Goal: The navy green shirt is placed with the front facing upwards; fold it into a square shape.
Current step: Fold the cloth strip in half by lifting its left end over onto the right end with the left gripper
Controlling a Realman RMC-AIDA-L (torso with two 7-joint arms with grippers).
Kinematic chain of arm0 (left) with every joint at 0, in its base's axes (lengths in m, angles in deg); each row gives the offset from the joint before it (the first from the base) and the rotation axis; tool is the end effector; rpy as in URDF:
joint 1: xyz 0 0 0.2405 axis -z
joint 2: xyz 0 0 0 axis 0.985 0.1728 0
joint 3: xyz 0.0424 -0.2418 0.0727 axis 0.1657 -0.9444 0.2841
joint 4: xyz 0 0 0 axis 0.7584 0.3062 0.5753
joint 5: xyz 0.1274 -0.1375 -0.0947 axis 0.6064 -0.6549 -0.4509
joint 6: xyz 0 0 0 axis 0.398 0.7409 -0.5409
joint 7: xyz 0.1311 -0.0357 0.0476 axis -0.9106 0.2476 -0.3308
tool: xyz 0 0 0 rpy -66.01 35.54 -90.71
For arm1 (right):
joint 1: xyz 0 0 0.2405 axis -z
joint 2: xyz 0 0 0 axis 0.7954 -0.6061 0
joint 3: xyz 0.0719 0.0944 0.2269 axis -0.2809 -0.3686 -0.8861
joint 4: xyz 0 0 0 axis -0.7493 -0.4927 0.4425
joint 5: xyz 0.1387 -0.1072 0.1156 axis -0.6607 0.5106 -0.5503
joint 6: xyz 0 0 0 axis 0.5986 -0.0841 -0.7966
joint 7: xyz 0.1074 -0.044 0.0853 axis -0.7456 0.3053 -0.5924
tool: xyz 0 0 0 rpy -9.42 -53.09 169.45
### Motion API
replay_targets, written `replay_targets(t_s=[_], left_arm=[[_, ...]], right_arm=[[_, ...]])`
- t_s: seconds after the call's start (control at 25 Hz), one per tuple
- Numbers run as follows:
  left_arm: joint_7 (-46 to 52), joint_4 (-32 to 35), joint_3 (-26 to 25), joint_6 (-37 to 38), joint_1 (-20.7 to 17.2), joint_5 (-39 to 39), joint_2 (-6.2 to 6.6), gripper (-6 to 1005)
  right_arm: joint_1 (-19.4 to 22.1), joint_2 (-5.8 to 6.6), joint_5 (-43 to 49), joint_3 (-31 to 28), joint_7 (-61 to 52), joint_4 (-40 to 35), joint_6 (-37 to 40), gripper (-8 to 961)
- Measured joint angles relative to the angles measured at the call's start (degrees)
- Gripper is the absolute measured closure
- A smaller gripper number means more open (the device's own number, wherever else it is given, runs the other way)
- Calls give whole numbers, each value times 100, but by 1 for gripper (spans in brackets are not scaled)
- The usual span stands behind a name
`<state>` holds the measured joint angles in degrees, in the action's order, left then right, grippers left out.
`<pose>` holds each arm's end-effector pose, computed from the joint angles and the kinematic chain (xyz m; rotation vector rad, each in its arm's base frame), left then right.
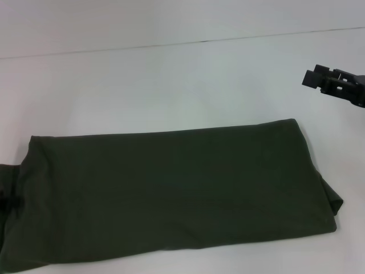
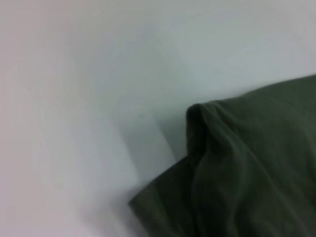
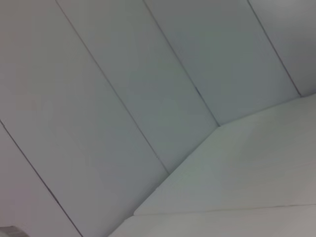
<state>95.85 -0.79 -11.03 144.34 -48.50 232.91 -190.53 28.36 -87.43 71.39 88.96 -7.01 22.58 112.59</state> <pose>-0.3438 0.3210 0.0684 -2.3865 -1.3600 0.0689 0.3114 0.3024 0.0873 -2.2722 1.0636 1.0867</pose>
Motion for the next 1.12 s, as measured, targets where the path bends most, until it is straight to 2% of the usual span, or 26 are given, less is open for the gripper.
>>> replay_targets(t_s=[0.28, 0.48, 1.12], left_arm=[[106, -17, 11, -142, -9, 6, -16, 652], [101, 13, 37, -140, -18, -8, -28, 909], [65, 20, 39, -157, -5, -9, -23, 950]], right_arm=[[10, 13, -34, -38, 0, -2, 15, 27], [8, 17, -35, -95, 0, -8, 32, 27], [17, 18, -35, -125, 4, 12, 34, 26]])
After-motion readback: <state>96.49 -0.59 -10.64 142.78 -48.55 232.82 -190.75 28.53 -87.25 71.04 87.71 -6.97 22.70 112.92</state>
